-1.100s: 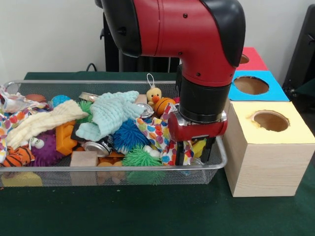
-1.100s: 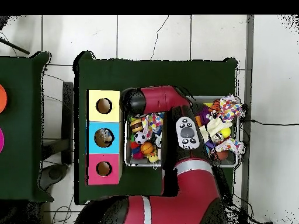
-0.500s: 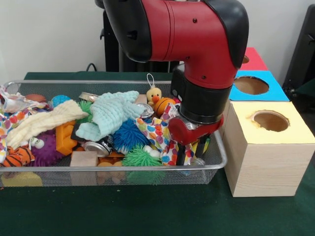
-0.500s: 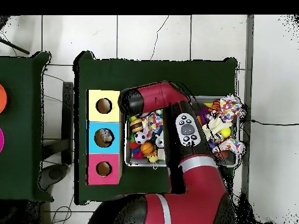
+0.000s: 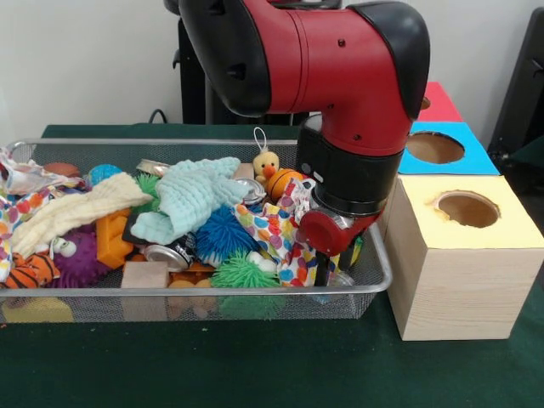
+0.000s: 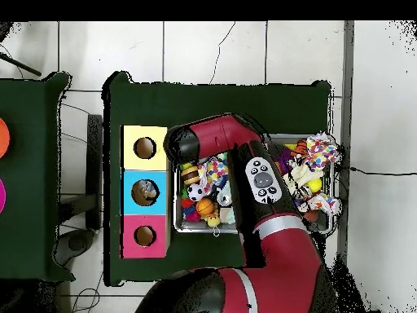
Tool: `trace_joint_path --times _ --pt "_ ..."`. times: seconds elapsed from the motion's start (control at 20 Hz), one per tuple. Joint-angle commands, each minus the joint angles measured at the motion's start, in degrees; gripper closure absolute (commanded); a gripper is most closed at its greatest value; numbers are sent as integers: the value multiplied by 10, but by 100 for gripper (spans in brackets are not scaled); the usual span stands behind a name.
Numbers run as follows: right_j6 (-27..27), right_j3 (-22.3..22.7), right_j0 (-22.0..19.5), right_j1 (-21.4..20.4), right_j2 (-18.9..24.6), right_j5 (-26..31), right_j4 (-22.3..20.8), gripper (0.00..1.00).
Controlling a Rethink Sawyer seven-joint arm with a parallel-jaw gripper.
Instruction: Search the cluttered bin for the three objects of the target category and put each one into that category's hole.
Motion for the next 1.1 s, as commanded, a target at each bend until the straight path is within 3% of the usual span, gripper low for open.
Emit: trace_joint_path --times 0.05,0.4,0.9,1.1 --pt "-228 -6 -17 -21 87 4 -45 0" --pt "-228 -25 -16 -20 102 28 -49 0" --pt "-292 -78 -36 12 143 66 -63 0" --pt "-329 -51 -76 20 177 45 -55 0"
